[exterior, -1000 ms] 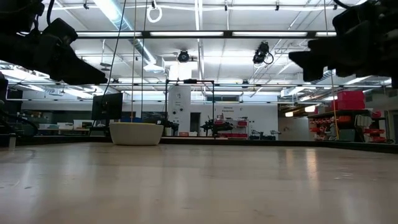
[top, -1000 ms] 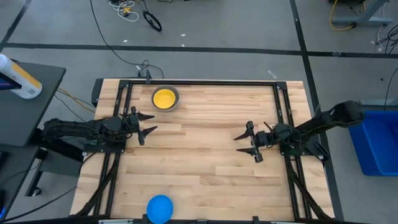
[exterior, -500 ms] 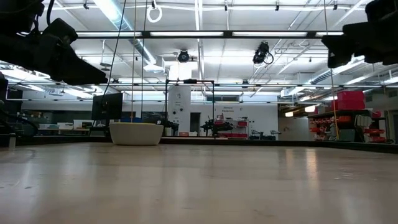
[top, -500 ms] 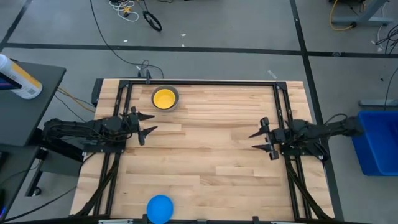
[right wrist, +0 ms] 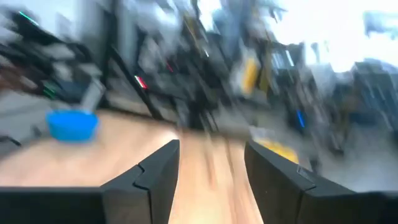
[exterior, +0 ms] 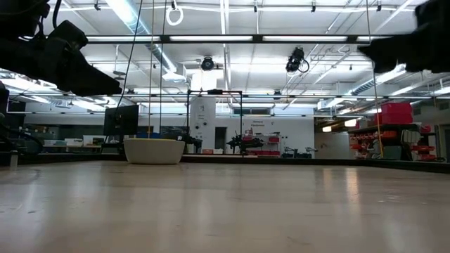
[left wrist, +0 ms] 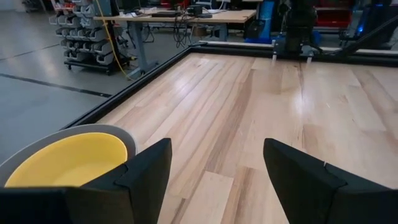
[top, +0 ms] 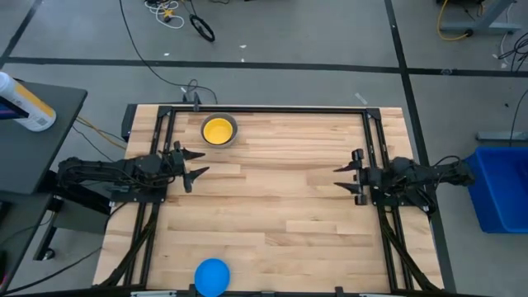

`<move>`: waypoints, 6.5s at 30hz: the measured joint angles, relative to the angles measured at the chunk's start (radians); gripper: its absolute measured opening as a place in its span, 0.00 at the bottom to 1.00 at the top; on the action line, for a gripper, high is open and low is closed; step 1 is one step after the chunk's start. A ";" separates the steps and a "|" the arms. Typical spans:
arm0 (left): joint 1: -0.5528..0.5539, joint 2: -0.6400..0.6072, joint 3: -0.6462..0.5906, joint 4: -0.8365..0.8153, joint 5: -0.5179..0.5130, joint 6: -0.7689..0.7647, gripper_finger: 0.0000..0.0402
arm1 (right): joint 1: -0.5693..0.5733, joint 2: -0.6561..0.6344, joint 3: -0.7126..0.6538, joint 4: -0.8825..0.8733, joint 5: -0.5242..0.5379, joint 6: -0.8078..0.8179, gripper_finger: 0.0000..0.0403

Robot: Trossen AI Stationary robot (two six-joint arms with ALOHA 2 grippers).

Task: Nest bowls inside each other
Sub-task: Stack the light blue bowl in the yellow bowl

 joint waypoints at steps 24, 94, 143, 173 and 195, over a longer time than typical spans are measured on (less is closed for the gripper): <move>0.000 0.042 0.001 -0.027 0.173 -0.125 0.65 | -0.107 0.170 0.000 -0.085 0.085 0.206 0.56; -0.590 0.623 0.201 0.078 0.327 -0.755 0.65 | -0.106 0.319 0.000 -0.107 -0.072 0.258 0.48; -0.865 1.453 0.600 0.237 0.110 -1.002 0.51 | -0.106 0.332 0.000 -0.092 -0.151 0.371 0.65; -0.871 1.445 0.592 0.288 -0.269 -0.639 0.01 | -0.106 0.340 0.000 -0.093 -0.150 0.363 0.59; -0.587 0.978 -0.071 1.013 0.038 -0.087 0.01 | -0.106 0.346 0.000 -0.095 -0.144 0.302 0.49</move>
